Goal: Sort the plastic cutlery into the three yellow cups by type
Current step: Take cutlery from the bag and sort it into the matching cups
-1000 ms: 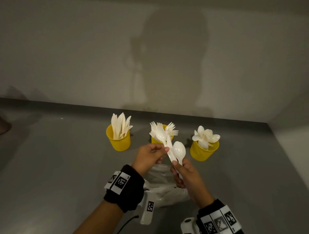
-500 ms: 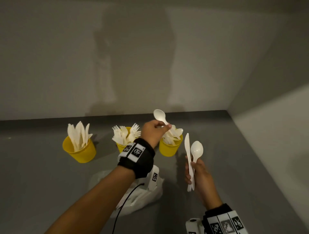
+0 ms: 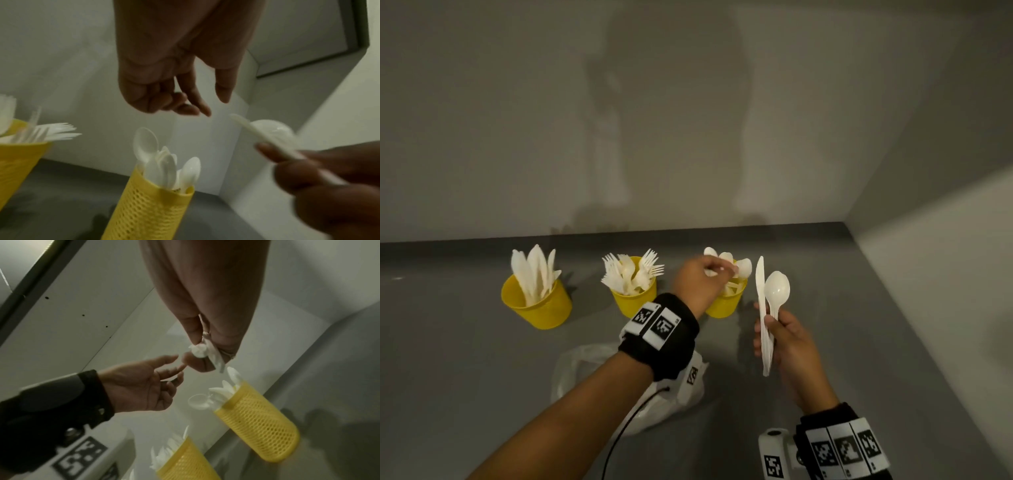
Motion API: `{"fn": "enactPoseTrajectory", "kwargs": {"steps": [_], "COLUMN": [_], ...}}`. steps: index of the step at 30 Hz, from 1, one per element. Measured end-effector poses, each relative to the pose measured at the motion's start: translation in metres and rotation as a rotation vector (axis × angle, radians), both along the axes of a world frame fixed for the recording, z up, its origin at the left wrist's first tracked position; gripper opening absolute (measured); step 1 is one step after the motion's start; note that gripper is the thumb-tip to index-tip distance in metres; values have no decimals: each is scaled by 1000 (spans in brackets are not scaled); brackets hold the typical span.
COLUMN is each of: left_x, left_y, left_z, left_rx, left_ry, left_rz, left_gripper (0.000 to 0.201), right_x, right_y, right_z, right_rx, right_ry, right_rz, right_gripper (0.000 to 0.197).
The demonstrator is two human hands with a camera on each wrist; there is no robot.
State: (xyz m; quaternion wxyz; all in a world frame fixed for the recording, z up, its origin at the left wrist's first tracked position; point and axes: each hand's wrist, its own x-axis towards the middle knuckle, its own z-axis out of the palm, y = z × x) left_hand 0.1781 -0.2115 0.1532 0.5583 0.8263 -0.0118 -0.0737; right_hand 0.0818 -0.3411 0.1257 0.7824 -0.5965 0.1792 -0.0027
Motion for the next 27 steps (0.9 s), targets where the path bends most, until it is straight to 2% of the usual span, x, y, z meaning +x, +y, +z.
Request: {"fn": "enactPoseTrajectory", "kwargs": {"steps": [2, 4, 9, 12, 15, 19, 21, 22, 24, 27], "left_x": [-18, -33, -51, -55, -49, -25, -13, -7, 4, 18], "left_y": [8, 21, 75, 109, 155, 226, 254, 265, 282, 295], "left_z": [-2, -8, -19, -13, 0, 15, 19, 18, 6, -18], "left_rx": [-106, -177, -251, -279, -292, -228, -150, -101, -14, 84], "left_ry": [93, 101, 81, 96, 31, -114, -201, -220, -185, 3], "left_rz": [-112, -99, 140, 258, 410, 654, 719, 749, 772, 707], "left_gripper": [18, 20, 7, 18, 13, 15, 4, 8, 12, 19], "right_x": [2, 4, 9, 13, 15, 14, 12, 12, 15, 18], "right_y": [12, 28, 74, 98, 113, 121, 124, 124, 125, 124], "right_z": [2, 3, 0, -5, -12, -25, -32, -35, -38, -36], "right_rx": [-11, -27, -46, -40, -46, -214, -244, -254, -249, -164], "right_ry": [1, -3, -32, -39, -35, -64, -58, -47, -10, 59], "right_rz": [46, 117, 283, 333, 348, 346, 389, 411, 429, 400], "right_gripper": [23, 22, 21, 25, 25, 28, 30, 32, 26, 22]}}
